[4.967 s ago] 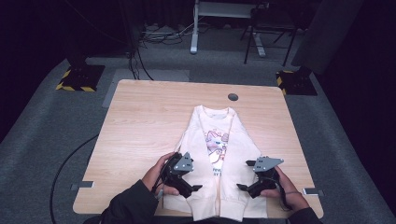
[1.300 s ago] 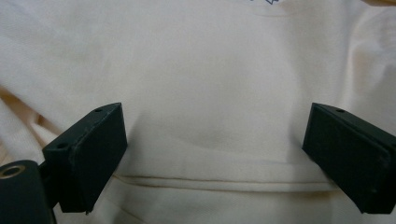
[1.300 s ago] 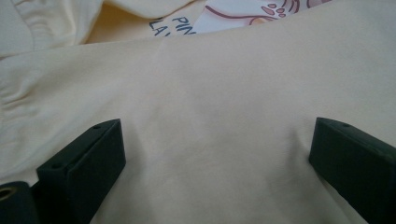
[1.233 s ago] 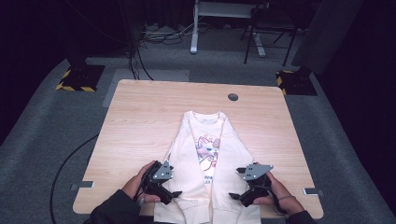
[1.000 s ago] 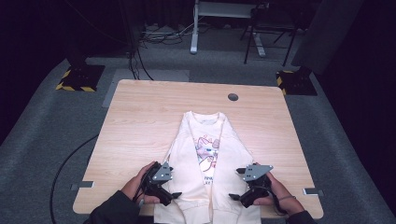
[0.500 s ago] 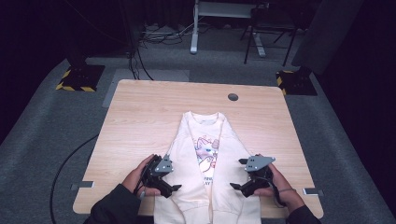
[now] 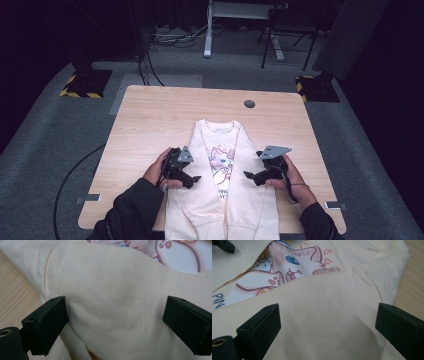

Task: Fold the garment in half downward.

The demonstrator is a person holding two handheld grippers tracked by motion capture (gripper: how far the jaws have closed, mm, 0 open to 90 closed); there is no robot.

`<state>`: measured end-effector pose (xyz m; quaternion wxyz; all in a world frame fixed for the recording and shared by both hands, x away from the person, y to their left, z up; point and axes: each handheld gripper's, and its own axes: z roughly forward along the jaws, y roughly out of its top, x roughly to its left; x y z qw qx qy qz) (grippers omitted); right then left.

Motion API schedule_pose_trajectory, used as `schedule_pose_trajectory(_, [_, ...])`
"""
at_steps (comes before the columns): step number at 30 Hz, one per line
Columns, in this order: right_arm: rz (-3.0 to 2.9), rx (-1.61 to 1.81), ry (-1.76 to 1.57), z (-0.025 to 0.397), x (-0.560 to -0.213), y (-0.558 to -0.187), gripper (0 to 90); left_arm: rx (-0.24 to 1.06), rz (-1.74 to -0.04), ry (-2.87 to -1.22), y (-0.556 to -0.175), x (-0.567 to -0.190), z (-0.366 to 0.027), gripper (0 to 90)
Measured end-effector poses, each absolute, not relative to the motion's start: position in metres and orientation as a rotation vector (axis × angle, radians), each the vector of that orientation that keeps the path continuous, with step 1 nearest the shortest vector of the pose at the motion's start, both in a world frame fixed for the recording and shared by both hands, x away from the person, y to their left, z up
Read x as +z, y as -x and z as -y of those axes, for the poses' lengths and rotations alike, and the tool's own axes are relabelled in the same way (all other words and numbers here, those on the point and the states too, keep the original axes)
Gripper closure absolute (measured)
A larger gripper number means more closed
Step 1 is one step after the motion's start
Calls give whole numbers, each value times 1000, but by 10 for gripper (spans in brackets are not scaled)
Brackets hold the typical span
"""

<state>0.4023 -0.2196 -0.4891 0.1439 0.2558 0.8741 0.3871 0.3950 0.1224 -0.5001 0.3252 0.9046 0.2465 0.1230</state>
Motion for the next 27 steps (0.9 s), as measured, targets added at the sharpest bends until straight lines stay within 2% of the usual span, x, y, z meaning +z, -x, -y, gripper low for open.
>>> schedule_pose_trajectory(5, [-2577,1033,-708,210,-500,-404,58,266,-661,-2340,-398,-505,-126,45])
schedule_pose_trajectory(14, [-2621,1134,-776,215,-507,-399,59,288,-661,-2315,-388,-507,-132,46])
schedule_pose_trajectory(27, [-2650,1116,-752,213,-506,-387,59,254,-637,-2304,-372,-509,-137,46])
